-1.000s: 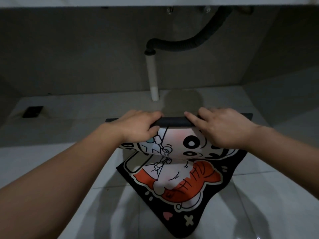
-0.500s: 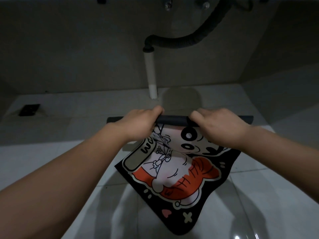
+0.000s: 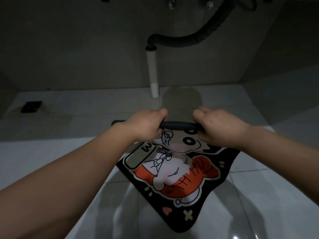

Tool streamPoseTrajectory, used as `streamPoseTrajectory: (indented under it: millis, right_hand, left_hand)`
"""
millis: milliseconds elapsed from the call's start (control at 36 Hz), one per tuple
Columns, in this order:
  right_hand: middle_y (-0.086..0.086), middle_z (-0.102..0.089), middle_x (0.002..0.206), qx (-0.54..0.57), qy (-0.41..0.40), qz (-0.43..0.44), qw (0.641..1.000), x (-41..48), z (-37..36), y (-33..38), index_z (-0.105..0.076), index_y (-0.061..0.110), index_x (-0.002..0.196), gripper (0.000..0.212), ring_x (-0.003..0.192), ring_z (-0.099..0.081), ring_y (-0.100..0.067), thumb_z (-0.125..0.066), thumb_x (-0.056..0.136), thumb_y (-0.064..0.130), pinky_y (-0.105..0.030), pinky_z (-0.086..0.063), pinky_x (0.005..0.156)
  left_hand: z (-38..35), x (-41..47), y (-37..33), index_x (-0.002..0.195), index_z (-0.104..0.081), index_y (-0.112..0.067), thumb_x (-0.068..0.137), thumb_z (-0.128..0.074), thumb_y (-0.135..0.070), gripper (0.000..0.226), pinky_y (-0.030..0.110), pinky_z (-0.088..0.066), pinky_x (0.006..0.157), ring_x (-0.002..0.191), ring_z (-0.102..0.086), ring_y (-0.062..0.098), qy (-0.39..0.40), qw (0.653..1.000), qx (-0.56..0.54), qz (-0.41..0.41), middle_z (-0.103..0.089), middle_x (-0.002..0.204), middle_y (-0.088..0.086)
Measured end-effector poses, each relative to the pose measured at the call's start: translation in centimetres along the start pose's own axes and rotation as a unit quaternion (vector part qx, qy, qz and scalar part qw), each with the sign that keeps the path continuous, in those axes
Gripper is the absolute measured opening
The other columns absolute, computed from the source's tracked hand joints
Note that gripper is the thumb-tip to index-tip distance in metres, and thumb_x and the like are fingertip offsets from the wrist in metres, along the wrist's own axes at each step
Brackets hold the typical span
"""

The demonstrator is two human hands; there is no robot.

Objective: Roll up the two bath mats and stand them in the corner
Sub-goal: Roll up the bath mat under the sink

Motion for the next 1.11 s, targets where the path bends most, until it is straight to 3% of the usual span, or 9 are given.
streamPoseTrajectory:
  millis: [111, 250, 306, 389, 556, 750, 917, 1000, 1111]
  right_hand:
    - [0.002, -0.039, 0.073, 0.0, 0.066, -0.064, 0.996, 0.4, -0.2, 0.5, -0.03, 0.019, 0.092, 0.022, 0.059, -0.042, -0.021, -0.051, 0.086, 0.012, -0.032, -0.03, 0.05]
    - [-0.006, -0.053, 0.069, -0.094, -0.021, 0.024, 0.995, -0.2, -0.6, 0.5, -0.045, 0.012, 0.091, 0.03, 0.044, -0.048, -0.027, -0.065, 0.07, 0.007, -0.024, -0.009, 0.04]
    - [-0.007, -0.055, 0.07, -0.104, -0.048, 0.048, 0.992, -0.2, -0.4, 0.5, -0.051, 0.012, 0.087, 0.03, 0.044, -0.049, -0.025, -0.07, 0.066, 0.024, -0.024, -0.017, 0.043]
    - [-0.006, -0.055, 0.077, -0.091, -0.058, 0.041, 0.993, -0.4, -0.4, 0.8, -0.052, 0.015, 0.089, 0.031, 0.054, -0.053, -0.023, -0.05, 0.08, 0.044, -0.027, -0.025, 0.05]
    - [-0.006, -0.053, 0.077, -0.089, -0.036, 0.031, 0.995, 0.2, -1.2, 0.3, -0.054, 0.014, 0.092, 0.022, 0.056, -0.051, -0.023, -0.067, 0.075, 0.012, -0.029, -0.021, 0.051]
    - [-0.007, -0.058, 0.1, -0.009, 0.005, -0.026, 1.0, 0.5, -0.2, 0.8, -0.045, 0.014, 0.112, 0.03, 0.084, -0.057, -0.027, -0.055, 0.086, 0.026, -0.03, -0.032, 0.061]
    - [-0.002, -0.041, 0.084, -0.036, 0.084, -0.066, 0.994, 0.9, -0.4, 1.3, -0.036, 0.014, 0.101, 0.02, 0.059, -0.041, -0.023, -0.05, 0.088, 0.018, -0.032, -0.028, 0.047]
    - [-0.003, -0.047, 0.074, -0.139, 0.037, 0.035, 0.989, 0.3, -0.7, 1.7, -0.044, 0.011, 0.099, 0.014, 0.046, -0.041, -0.022, -0.04, 0.085, 0.011, -0.028, -0.017, 0.038]
    - [-0.008, -0.054, 0.068, -0.179, -0.071, 0.096, 0.977, -0.1, -0.5, 2.1, -0.058, 0.008, 0.087, 0.029, 0.045, -0.05, -0.025, -0.03, 0.079, 0.011, -0.029, -0.021, 0.043]
  left_hand:
    - [-0.4, 0.3, -0.1, 0.094, -0.029, -0.024, 0.086, -0.052, -0.006, 0.031, 0.032, -0.03, 0.051, 0.063, -0.046, 0.017, 0.014, 0.999, -0.022, 0.018, -0.047, 0.073, -0.001]
    - [0.0, 0.1, 0.2, 0.127, -0.028, -0.028, 0.089, -0.054, -0.022, 0.046, 0.031, -0.035, 0.065, 0.076, -0.053, 0.019, 0.019, 0.999, -0.043, -0.012, -0.058, 0.097, -0.002]
    - [0.2, -0.1, 0.1, 0.132, -0.029, -0.028, 0.09, -0.054, -0.035, 0.049, 0.029, -0.034, 0.071, 0.084, -0.05, 0.017, 0.024, 0.998, -0.057, -0.023, -0.051, 0.1, -0.007]
    - [0.1, 0.0, 0.1, 0.134, -0.033, -0.027, 0.095, -0.045, -0.039, 0.042, 0.029, -0.031, 0.077, 0.096, -0.047, 0.015, 0.029, 0.997, -0.066, -0.026, -0.042, 0.106, -0.008]
    - [-0.4, 0.3, 0.8, 0.109, -0.045, -0.028, 0.095, -0.051, -0.035, 0.017, 0.03, -0.033, 0.07, 0.086, -0.049, 0.014, 0.001, 0.999, -0.049, -0.024, -0.047, 0.096, -0.008]
    - [-0.5, 0.4, -0.1, 0.093, -0.041, -0.024, 0.084, -0.058, -0.019, 0.019, 0.029, -0.033, 0.064, 0.077, -0.049, 0.022, -0.004, 1.0, -0.013, 0.007, -0.052, 0.085, -0.001]
    - [-0.8, 0.6, -0.3, 0.104, -0.036, -0.022, 0.083, -0.058, -0.013, 0.032, 0.031, -0.037, 0.061, 0.073, -0.053, 0.025, 0.015, 0.999, -0.044, 0.012, -0.051, 0.08, -0.001]
    - [-0.7, 0.7, 0.0, 0.116, -0.041, -0.026, 0.076, -0.066, -0.012, 0.049, 0.031, -0.045, 0.064, 0.077, -0.056, 0.022, 0.062, 0.995, -0.072, 0.017, -0.058, 0.089, 0.0]
    - [-0.2, 0.7, 0.2, 0.092, -0.055, -0.028, 0.074, -0.068, -0.007, 0.03, 0.024, -0.04, 0.053, 0.066, -0.057, 0.016, 0.135, 0.975, -0.166, 0.051, -0.057, 0.073, -0.003]
Point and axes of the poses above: each hand's wrist, its own x-axis towards the middle knuckle, its own z-axis out of the back of the hand, y = z × x, the point moved 1 cm from there along x, towards the middle knuckle
